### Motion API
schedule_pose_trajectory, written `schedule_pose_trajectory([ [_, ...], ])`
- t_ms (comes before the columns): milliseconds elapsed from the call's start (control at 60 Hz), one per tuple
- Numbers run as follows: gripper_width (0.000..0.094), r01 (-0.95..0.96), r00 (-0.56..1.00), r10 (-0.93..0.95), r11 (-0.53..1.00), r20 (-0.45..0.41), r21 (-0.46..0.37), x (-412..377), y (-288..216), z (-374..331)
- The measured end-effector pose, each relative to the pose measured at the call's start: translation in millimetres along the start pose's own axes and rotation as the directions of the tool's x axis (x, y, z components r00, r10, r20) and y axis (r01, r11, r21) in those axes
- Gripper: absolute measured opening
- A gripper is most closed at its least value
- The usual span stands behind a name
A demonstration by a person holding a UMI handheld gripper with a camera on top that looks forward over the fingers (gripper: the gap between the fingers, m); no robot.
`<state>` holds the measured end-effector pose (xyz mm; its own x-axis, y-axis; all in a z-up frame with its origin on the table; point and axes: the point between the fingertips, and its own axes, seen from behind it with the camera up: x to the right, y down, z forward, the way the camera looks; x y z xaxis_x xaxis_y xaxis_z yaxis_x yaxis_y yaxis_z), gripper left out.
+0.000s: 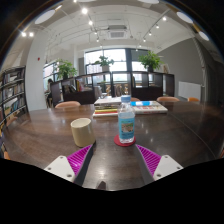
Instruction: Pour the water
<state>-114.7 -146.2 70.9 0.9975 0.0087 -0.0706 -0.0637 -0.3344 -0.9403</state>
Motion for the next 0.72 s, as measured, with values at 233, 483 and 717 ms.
schedule_pose_trajectory([
  [233, 0.0865, 0.067, 0.998, -0.067, 0.997, 0.001, 0.044, -15.0, -25.9, -52.9],
  [483, 0.086, 0.098, 0.995, -0.096, 0.993, -0.035, 0.069, -5.5, -48.1, -93.9],
  [717, 0.0859, 0.063, 0.998, -0.061, 0.994, -0.027, 0.088, -6.6, -59.0, -110.8],
])
